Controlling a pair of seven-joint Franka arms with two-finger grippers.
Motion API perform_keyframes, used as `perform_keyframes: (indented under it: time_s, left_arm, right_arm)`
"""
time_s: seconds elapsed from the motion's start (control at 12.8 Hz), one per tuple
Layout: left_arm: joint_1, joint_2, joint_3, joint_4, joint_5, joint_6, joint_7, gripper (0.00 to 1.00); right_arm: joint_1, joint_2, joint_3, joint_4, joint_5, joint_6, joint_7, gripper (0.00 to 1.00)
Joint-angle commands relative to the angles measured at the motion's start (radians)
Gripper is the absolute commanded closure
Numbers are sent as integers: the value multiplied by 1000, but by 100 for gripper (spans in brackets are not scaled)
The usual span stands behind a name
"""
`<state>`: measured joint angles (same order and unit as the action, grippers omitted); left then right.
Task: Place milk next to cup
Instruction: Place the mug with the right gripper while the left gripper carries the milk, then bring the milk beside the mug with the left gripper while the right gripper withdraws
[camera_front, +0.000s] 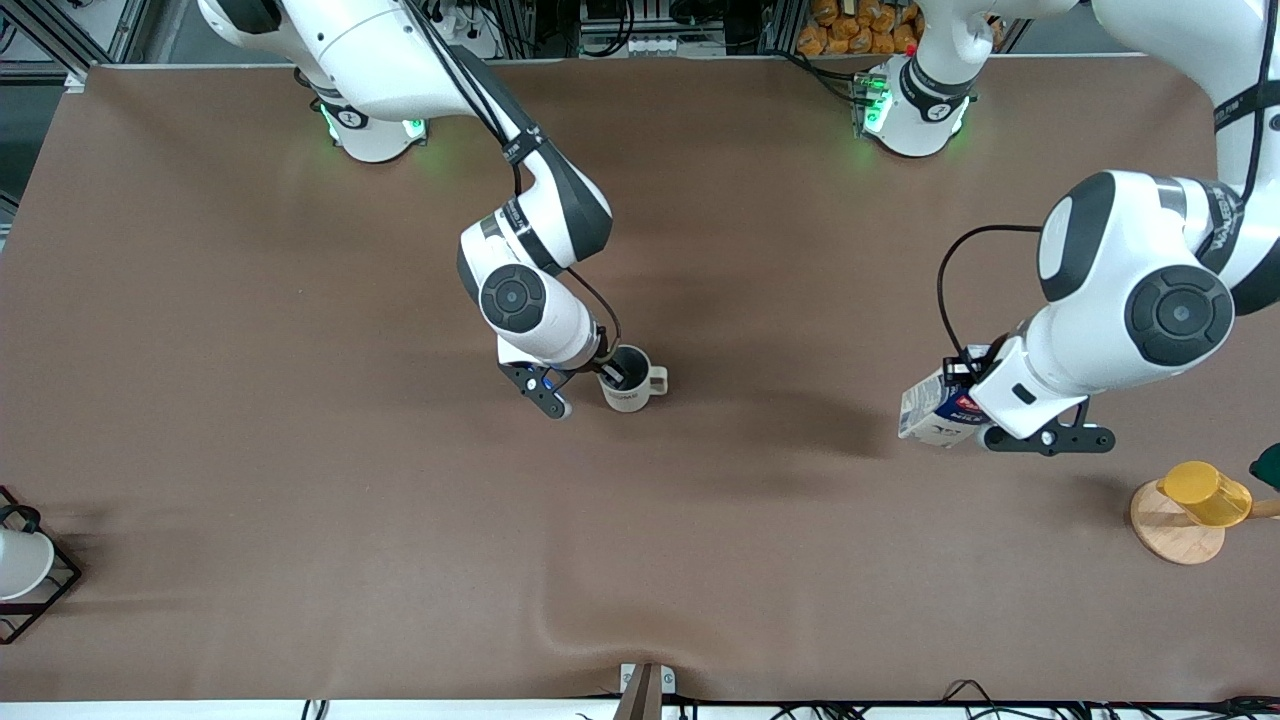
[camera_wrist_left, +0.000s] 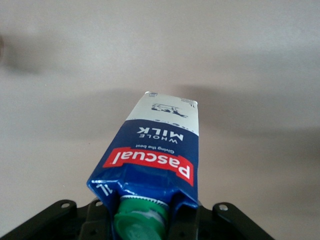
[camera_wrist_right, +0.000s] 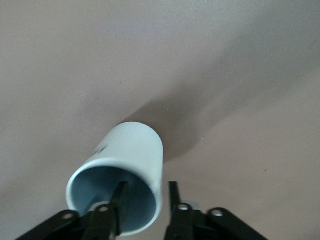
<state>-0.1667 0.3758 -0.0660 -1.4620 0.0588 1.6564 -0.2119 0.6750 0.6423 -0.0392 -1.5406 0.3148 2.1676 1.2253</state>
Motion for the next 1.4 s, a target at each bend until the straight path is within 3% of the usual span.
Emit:
perform_keyframes:
  time_s: [0.0, 0.39, 0.7, 0.86, 1.01, 1.32]
  left_arm:
    - [-2, -26, -60, -21, -13, -42, -76, 100]
    - [-2, -26, -210, -20, -13, -121, -236, 100]
    - [-46, 18, -389, -6, -19, -132, -543, 100]
    - [-153, 66, -410, -1, -33, -130, -712, 100]
    - [-239, 138, -407, 70, -31, -121, -795, 100]
    - [-359, 204, -402, 124, -27, 1, -954, 100]
  right_arm:
    - [-5, 4, -8, 36, -2, -24, 14, 0]
    - [-150, -64, -10, 194, -5, -417, -32, 0]
    - [-325, -168, -8, 191, -138, -665, -334, 0]
    - [-411, -190, -8, 189, -187, -707, -502, 0]
    - [-498, -204, -8, 188, -194, -718, -721, 0]
    - [-610, -242, -8, 188, -246, -712, -933, 0]
